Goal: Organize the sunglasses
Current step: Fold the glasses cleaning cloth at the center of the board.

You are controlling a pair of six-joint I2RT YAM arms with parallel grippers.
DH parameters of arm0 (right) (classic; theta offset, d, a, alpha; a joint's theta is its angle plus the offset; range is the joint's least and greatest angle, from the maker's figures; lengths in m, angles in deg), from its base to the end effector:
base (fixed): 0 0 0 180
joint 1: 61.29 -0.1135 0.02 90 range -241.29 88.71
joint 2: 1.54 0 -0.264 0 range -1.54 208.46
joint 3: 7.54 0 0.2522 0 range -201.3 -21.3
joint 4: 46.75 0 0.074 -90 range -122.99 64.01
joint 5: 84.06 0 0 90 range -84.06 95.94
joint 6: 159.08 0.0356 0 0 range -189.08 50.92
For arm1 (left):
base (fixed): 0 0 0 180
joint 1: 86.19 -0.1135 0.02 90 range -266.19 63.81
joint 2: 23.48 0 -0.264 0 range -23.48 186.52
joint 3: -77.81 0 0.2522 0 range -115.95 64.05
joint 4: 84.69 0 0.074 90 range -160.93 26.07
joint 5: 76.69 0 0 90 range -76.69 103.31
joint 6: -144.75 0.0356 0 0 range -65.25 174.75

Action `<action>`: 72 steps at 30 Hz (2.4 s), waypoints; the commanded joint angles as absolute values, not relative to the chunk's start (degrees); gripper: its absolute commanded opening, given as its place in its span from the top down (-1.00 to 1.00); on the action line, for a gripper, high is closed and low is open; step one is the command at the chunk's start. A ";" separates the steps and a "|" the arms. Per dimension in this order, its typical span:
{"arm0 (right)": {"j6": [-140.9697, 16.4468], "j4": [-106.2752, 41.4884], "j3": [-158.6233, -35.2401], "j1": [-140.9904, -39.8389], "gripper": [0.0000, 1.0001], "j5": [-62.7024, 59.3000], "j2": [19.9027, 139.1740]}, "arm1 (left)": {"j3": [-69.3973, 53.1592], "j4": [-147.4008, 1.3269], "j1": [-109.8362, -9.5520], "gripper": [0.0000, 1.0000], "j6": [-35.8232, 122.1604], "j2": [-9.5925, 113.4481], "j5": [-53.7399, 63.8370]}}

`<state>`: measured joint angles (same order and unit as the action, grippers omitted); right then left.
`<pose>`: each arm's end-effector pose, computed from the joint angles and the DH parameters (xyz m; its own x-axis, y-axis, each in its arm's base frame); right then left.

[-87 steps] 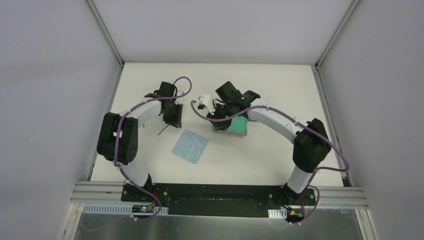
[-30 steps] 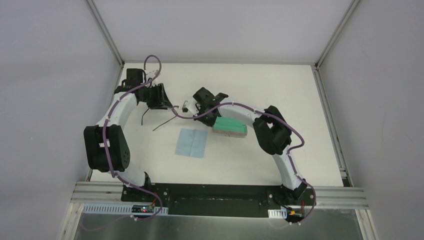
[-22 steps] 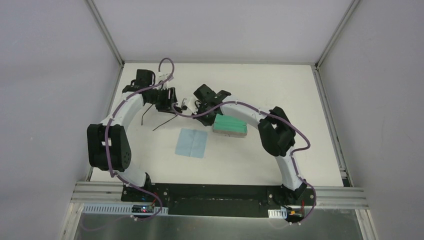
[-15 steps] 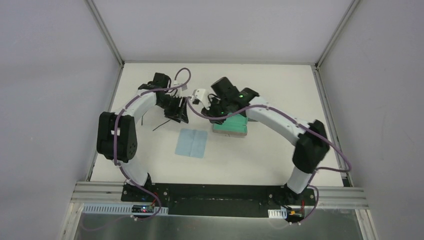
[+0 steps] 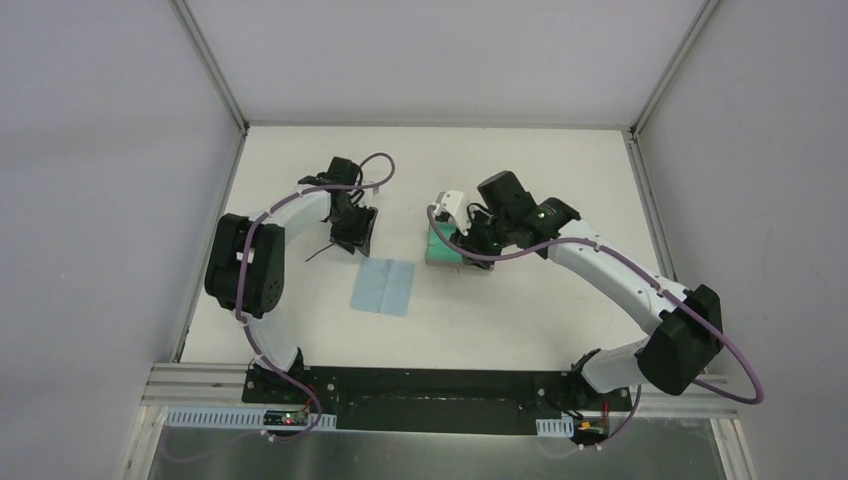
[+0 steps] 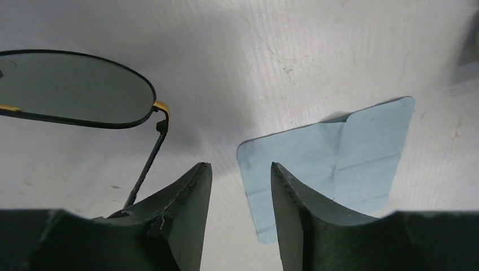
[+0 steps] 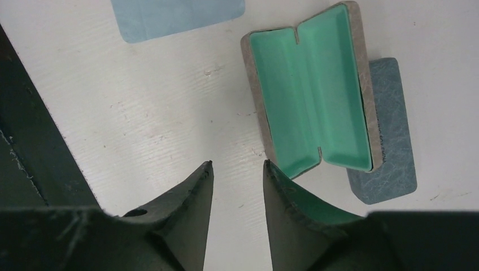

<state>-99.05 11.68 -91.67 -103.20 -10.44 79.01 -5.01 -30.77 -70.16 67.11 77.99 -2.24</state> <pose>0.2096 0.2016 0.3012 -0.1466 -0.7756 -0.6139 -0.9638 0.2517 -0.0878 0.3279 -0.1041 0.1883 -0.8223 0.4508 -0.3473 0.5315 0.8264 -0.1857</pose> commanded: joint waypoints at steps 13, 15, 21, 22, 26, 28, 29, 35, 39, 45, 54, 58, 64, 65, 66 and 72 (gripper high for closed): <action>-98.43 8.89 -90.95 -100.48 0.15 -12.26 77.12 | -1.10 -36.09 -68.66 0.27 64.32 80.70 0.30; -98.52 8.77 -90.72 -100.32 0.15 -12.17 77.13 | -1.03 -36.09 -68.30 0.32 64.43 80.91 -0.05; -98.52 8.45 -90.04 -100.06 0.14 -12.28 76.92 | -1.11 -35.75 -67.49 0.42 64.77 81.48 -1.12; -98.52 8.35 -89.91 -100.01 0.14 -12.33 76.86 | -1.15 -35.70 -67.35 0.43 64.82 81.54 -1.05; -98.57 8.16 -89.58 -99.81 0.14 -12.51 76.95 | -1.28 -35.71 -67.29 0.51 64.99 81.81 0.10; -98.61 8.09 -89.59 -99.78 0.14 -12.65 77.10 | -1.41 -35.62 -67.30 0.59 65.11 81.88 0.46; -98.61 8.02 -89.57 -99.78 0.14 -12.69 77.20 | -1.45 -35.70 -67.30 0.62 65.07 81.88 0.66; -99.18 7.73 -90.48 -99.86 0.14 -14.16 78.61 | -2.42 -35.61 -67.29 0.77 64.71 81.45 1.79; -100.20 7.32 -94.20 -101.28 0.22 -16.36 82.95 | -2.59 -35.53 -67.38 0.99 64.58 80.87 1.19; -101.30 6.15 -103.65 -106.12 0.29 -17.61 95.16 | -2.93 -35.57 -68.83 1.00 63.37 80.99 -1.03; -91.30 2.20 -112.12 -106.63 0.31 -20.17 111.24 | -3.84 -34.52 -74.00 1.00 61.17 83.20 -8.81; -89.37 2.04 -116.92 -106.41 0.30 -19.96 116.61 | -3.83 -34.76 -74.12 1.00 60.85 83.93 -11.45; -88.54 1.41 -118.10 -105.71 0.30 -17.98 120.63 | -4.13 -34.60 -74.70 1.00 60.39 84.31 -12.28; -88.65 1.62 -118.11 -105.55 0.30 -18.30 120.89 | -4.13 -34.56 -74.76 1.00 60.39 84.36 -12.27; -88.86 1.74 -118.06 -105.60 0.30 -18.50 121.04 | -4.13 -34.55 -74.84 1.00 60.37 84.44 -12.37; -89.54 2.61 -116.96 -105.74 0.26 -19.45 121.69 | -4.47 -34.55 -75.03 1.00 60.23 84.72 -12.41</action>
<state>-89.74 2.93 -115.88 -105.73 -18.40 121.30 -3.65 -34.55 -74.34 60.11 83.17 -12.82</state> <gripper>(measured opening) 0.361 0.008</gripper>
